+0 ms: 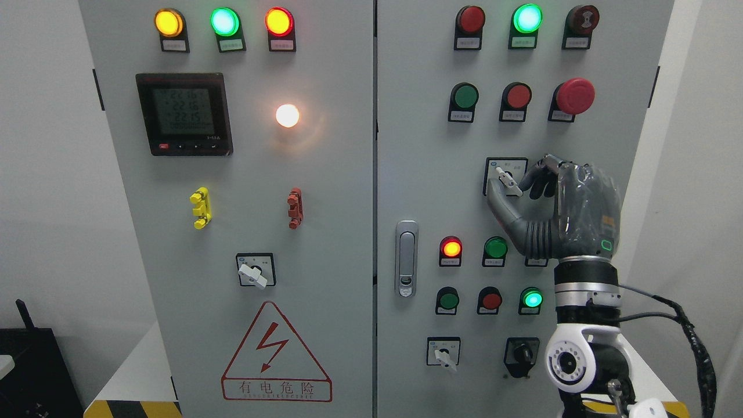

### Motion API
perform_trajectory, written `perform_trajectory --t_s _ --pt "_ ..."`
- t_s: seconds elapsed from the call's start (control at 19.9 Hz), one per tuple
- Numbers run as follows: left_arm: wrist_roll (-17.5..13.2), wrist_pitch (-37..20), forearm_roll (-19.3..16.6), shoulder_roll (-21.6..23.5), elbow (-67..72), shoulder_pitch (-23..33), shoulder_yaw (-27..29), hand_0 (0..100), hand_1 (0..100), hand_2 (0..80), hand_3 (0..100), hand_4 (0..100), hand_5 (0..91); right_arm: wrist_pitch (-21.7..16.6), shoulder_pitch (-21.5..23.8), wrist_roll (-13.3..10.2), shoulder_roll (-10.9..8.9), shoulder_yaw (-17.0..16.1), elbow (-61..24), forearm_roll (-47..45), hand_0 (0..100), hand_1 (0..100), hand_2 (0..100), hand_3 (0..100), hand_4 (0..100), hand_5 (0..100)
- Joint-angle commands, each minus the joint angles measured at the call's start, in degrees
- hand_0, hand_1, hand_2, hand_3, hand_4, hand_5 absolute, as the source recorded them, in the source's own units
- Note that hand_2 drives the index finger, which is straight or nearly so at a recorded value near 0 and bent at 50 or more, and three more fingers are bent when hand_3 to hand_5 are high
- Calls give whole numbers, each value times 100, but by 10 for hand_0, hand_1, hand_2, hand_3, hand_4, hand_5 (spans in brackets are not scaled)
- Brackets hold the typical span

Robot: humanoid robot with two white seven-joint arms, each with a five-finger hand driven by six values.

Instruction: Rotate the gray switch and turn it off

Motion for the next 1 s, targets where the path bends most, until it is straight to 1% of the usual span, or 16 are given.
perform_trajectory --t_s 0.0,0.35,0.95 --pt "1 5 -44 0 132 0 185 120 389 0 0 0 0 71 -38 12 -87 41 55 1 251 443 678 841 844 1000" --pt "-8 5 -44 0 132 0 185 120 389 0 0 0 0 89 -65 12 -87 85 81 1 270 445 690 849 846 1000" --pt "-8 5 -44 0 132 0 185 120 389 0 0 0 0 115 -91 12 -87 102 90 1 393 464 705 872 853 1000"
